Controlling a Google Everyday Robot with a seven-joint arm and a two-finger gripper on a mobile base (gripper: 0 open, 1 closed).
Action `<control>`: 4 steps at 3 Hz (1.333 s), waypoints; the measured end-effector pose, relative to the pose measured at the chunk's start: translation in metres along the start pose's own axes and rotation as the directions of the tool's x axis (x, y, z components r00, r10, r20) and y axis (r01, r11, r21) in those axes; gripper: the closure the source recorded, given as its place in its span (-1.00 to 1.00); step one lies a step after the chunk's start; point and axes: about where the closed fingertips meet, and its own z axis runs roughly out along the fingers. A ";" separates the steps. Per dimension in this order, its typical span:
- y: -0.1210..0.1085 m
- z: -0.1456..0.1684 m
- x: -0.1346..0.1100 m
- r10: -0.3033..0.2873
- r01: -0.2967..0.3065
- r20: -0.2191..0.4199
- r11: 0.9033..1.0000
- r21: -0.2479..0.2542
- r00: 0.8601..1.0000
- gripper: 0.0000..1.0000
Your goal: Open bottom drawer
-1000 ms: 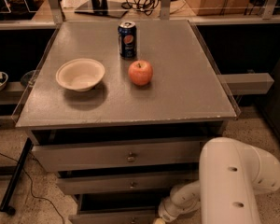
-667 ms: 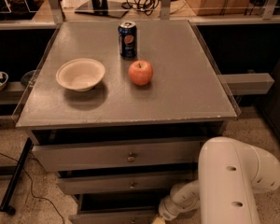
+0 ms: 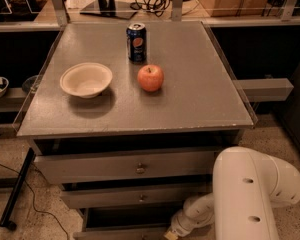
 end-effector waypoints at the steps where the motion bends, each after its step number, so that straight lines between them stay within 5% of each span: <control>1: 0.000 0.000 0.000 0.000 0.000 0.000 1.000 0.000 1.000 0.86; 4: 0.004 -0.015 0.003 0.014 -0.013 0.050 1.000 -0.024 0.999 1.00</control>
Offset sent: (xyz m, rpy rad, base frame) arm -0.0094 -0.0155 0.0384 0.2299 0.0078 -0.0248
